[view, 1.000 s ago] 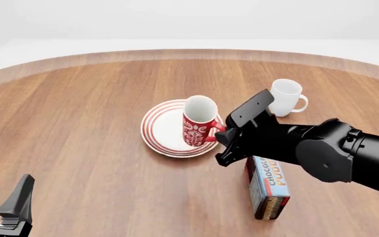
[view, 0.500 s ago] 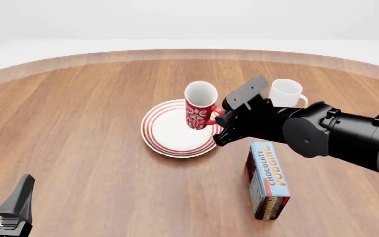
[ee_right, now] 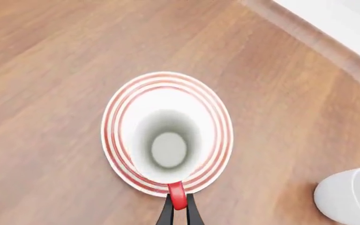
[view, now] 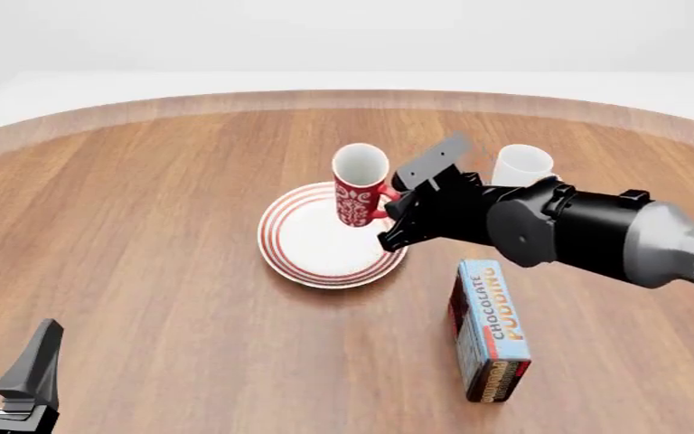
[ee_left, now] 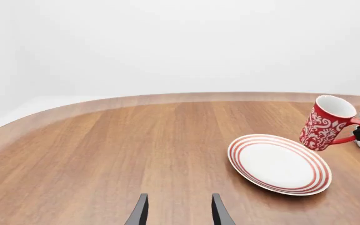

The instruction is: Pick up the red mug and put it on the plate

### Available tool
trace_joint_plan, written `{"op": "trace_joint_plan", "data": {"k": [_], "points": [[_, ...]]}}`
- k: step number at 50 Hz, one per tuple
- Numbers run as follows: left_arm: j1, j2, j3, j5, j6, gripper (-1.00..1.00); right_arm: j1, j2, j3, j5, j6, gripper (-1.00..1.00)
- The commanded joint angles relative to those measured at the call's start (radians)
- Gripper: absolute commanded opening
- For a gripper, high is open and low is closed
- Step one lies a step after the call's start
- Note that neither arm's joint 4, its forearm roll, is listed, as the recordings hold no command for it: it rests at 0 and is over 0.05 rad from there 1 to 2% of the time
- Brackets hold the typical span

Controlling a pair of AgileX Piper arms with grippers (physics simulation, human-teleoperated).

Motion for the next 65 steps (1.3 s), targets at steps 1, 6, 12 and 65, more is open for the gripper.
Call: {"op": "trace_joint_plan", "data": {"k": [1, 6, 12, 65], "points": [[0.000, 0.000, 0.000, 0.000, 0.000, 1.00, 0.000, 0.062, -0.042, -0.024, 0.009, -1.00], [0.000, 0.000, 0.000, 0.000, 0.000, 1.00, -0.004, 0.093, -0.057, -0.044, 0.008, -1.00], [0.000, 0.000, 0.000, 0.000, 0.000, 1.00, -0.003, 0.117, -0.072, -0.050, 0.008, -1.00], [0.000, 0.000, 0.000, 0.000, 0.000, 1.00, -0.008, 0.358, -0.186, -0.135, 0.057, -1.00]]}}
